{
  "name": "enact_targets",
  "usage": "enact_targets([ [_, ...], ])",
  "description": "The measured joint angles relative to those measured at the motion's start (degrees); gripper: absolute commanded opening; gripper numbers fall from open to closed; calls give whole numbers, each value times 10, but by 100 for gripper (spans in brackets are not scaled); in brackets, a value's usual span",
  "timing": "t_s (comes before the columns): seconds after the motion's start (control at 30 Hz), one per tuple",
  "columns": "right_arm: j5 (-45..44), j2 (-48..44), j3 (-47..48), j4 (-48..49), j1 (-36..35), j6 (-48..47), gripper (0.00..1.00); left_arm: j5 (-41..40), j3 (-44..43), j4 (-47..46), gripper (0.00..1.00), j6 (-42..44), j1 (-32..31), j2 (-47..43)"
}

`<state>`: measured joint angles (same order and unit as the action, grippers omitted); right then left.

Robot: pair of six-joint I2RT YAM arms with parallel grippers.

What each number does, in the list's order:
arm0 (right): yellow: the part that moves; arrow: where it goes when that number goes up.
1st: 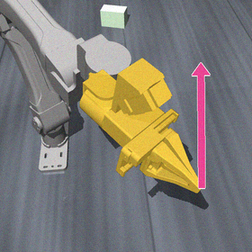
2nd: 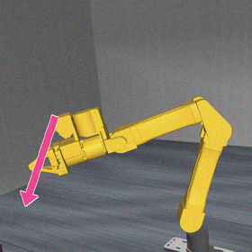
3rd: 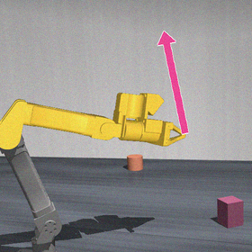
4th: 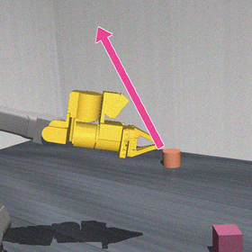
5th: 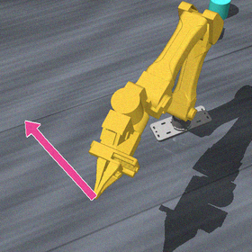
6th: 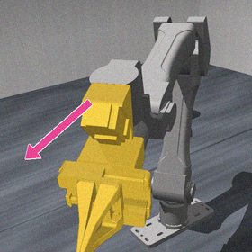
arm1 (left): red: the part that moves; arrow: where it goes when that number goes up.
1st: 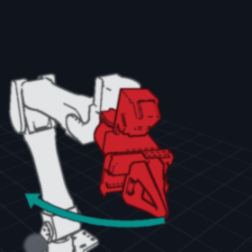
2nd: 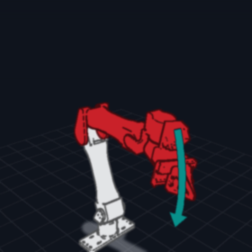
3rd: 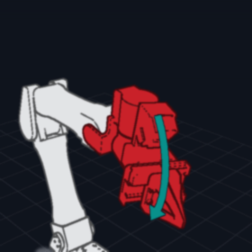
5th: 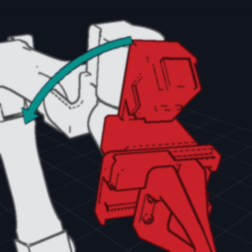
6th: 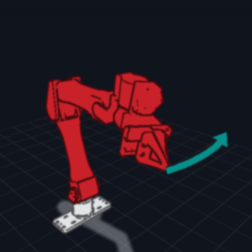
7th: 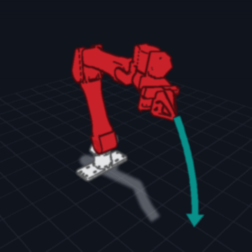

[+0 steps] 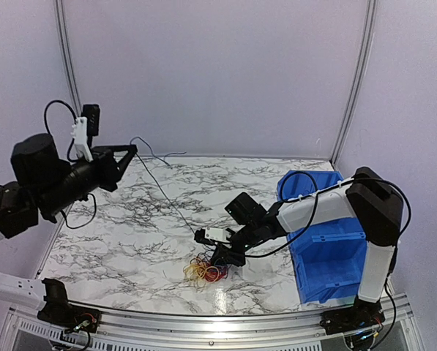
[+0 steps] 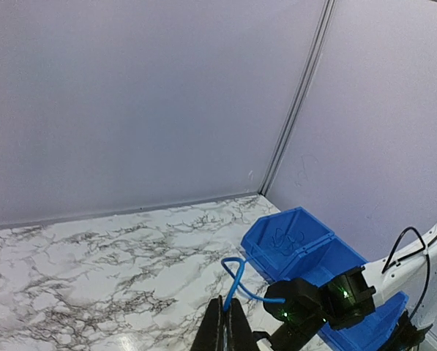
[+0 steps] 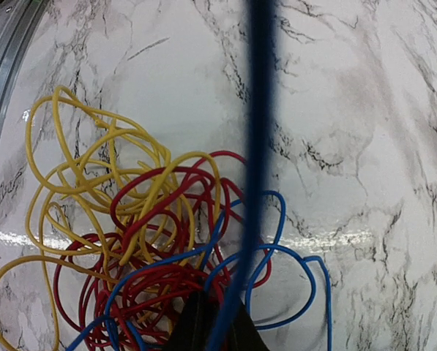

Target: Untangle the cables

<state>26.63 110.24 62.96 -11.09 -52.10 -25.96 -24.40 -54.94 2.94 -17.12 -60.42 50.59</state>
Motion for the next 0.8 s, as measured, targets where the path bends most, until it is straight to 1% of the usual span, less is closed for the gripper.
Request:
enact_targets([
  [0.13,0,1,2,-3,2,-5,10,-21,-108,60,0,44,0,-2],
  [0.27,0,1,2,-5,5,-9,11,-32,-227,110,0,87,0,19],
  [0.47,2,1,6,-18,16,-13,14,-37,-393,151,0,149,0,70],
  [0.53,2,1,6,-21,21,-14,16,-36,-430,159,0,164,0,80],
  [0.6,2,1,6,-23,26,-16,17,-36,-457,161,0,178,0,86],
  [0.67,2,1,7,-25,30,-17,19,-37,-462,161,0,186,0,85],
  [0.73,2,0,7,-28,31,-19,23,-37,-451,161,0,190,0,79],
  [0.8,0,-3,7,-34,32,-22,30,-37,-420,160,0,190,0,71],
])
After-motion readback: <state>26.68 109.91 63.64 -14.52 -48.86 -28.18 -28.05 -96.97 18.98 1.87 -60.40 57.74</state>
